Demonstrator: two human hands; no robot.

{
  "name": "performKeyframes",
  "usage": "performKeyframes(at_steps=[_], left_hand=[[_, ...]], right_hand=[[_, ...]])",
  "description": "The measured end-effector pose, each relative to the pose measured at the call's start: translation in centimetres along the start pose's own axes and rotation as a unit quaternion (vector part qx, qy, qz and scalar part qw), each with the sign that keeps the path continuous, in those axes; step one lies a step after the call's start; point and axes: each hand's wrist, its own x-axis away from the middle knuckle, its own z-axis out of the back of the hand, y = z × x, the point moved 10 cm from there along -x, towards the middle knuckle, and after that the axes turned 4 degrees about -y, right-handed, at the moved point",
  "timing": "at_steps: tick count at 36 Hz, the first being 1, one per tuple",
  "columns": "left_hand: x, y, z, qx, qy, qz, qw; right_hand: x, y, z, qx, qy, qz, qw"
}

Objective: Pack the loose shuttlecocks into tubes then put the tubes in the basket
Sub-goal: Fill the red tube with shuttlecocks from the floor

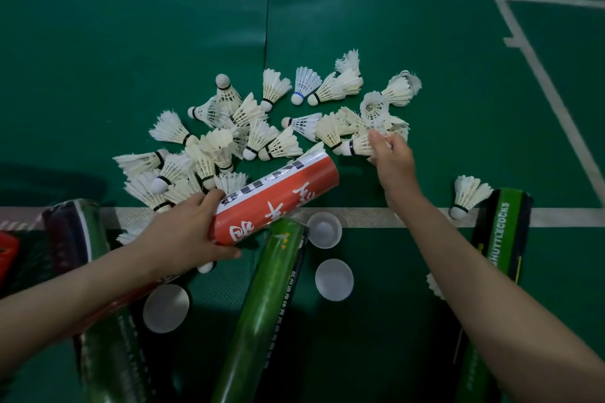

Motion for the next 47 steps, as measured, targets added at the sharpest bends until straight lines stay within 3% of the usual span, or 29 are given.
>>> performKeyframes(at_steps=[6,15,22,25,28,30,33,37,41,47], left_hand=[[0.1,0.9,0.6,0.012,0.020,-0.023,0.999],[0.6,1.1,1.4,0.032,0.032,-0.028,0.999],[0.6,0.8,1.9,0.024,0.039,-0.020,0.999],[0.7,0.4,2.1,-0.008,0.044,-0.003,0.999],[0.5,-0.3,2.0,-0.014,0.040,0.013,0.999],[0.4,-1.0,2.1,-0.006,0.033,0.029,0.999],[0.3,-1.8,2.4,0.015,0.027,0.050,0.998],[0.1,-2.7,2.7,0.049,0.026,0.066,0.996],[-0.2,-3.0,2.7,0.056,0.015,0.068,0.996],[-1.0,-2.1,2.6,0.040,0.004,0.052,0.998]], right_hand=[[1.2,0.8,-2.6,-0.063,-0.071,-0.047,0.994],[4.1,-0.9,-6.5,-0.065,-0.221,-0.007,0.973],[4.6,-0.2,-8.0,-0.109,-0.283,-0.025,0.953],[2.7,-0.3,-6.5,-0.045,-0.206,-0.025,0.977],[0.2,-0.5,-5.6,0.118,-0.140,0.030,0.983],[-0.5,-0.8,-6.9,0.244,-0.171,0.096,0.950],[-0.5,-0.1,-9.9,0.407,-0.237,0.161,0.867],[-0.5,2.1,-12.6,0.530,-0.282,0.197,0.775],[-0.3,0.9,-11.8,0.523,-0.187,0.248,0.793],[-0.7,2.6,-8.9,0.568,-0.134,0.195,0.789]])
